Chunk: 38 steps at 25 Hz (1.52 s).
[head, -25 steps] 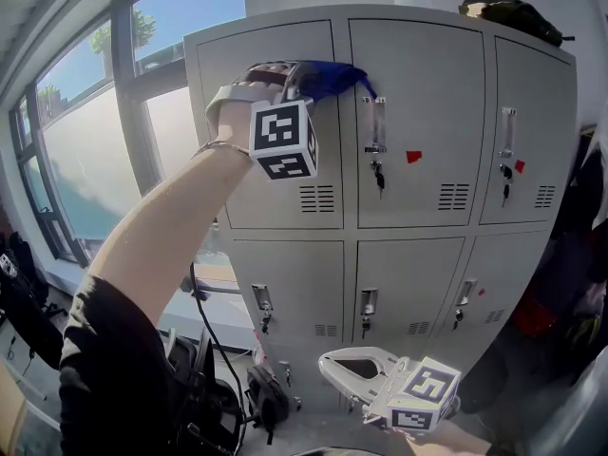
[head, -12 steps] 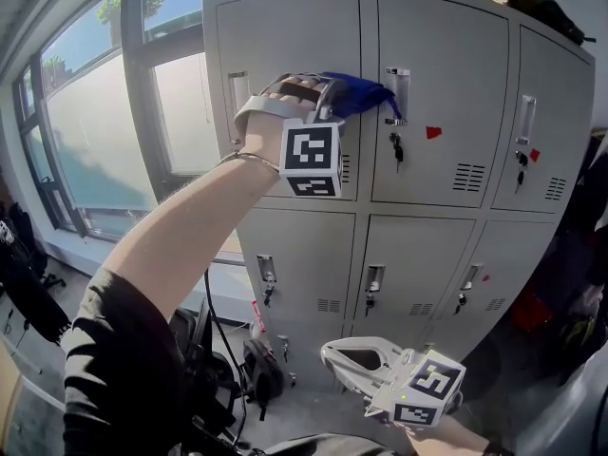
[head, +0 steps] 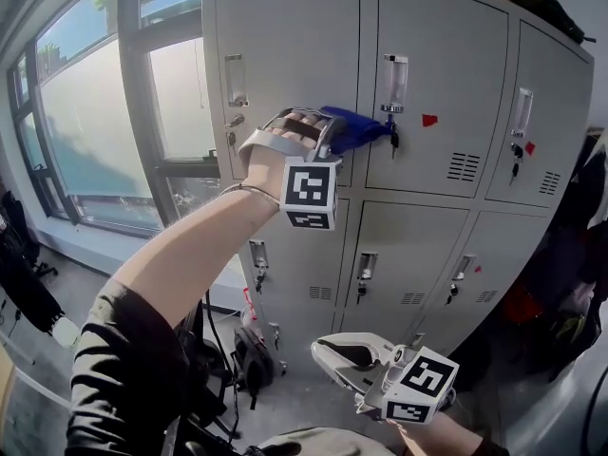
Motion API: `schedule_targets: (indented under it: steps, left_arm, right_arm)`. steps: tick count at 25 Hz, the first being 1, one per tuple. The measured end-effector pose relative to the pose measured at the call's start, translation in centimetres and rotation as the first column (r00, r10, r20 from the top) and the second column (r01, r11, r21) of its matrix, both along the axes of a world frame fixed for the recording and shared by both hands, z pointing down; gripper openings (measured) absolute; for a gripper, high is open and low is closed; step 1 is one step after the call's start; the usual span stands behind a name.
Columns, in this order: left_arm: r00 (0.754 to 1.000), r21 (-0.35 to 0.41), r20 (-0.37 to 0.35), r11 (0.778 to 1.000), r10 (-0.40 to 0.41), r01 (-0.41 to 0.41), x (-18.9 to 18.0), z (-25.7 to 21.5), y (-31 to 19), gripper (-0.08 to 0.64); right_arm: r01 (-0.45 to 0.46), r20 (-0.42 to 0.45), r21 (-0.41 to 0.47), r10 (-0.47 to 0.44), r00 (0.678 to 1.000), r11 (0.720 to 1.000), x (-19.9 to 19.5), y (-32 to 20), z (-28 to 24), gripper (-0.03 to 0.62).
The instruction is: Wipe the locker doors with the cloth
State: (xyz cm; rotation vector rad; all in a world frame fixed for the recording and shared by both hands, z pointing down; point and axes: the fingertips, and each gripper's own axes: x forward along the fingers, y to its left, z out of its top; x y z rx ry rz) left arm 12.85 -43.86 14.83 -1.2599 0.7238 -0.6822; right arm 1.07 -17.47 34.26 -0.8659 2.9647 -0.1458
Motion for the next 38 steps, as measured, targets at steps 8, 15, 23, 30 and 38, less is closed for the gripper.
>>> schedule_targets:
  steps: [8, 15, 23, 30, 38]
  left_arm:
    - [0.999, -0.045, 0.042, 0.999, 0.007, -0.005, 0.1, 5.6, 0.1, 0.091]
    - [0.999, -0.100, 0.036, 0.995, 0.020, -0.017, 0.1, 9.4, 0.2, 0.091]
    - [0.999, -0.120, 0.039, 0.992, 0.030, -0.025, 0.1, 11.3, 0.1, 0.091]
    - [0.997, -0.093, 0.053, 0.995, 0.049, -0.044, 0.0, 11.1, 0.5, 0.091]
    - [0.969, -0.243, -0.176, 0.946, 0.173, -0.213, -5.4, 10.7, 6.7, 0.091]
  right_arm:
    - [0.009, -0.005, -0.021, -0.009, 1.000, 1.000, -0.2, 0.2, 0.7, 0.006]
    - [0.011, -0.004, -0.050, -0.011, 1.000, 0.999, 0.0, 0.0, 1.5, 0.006]
    - [0.018, -0.003, -0.072, -0.018, 1.000, 0.997, -0.3, -0.4, 2.2, 0.006]
    - [0.014, -0.003, -0.057, -0.014, 1.000, 0.998, -0.9, -0.4, 2.0, 0.006]
    - [-0.026, -0.033, -0.011, 0.026, 0.999, 1.000, -2.3, -0.1, 2.3, 0.006]
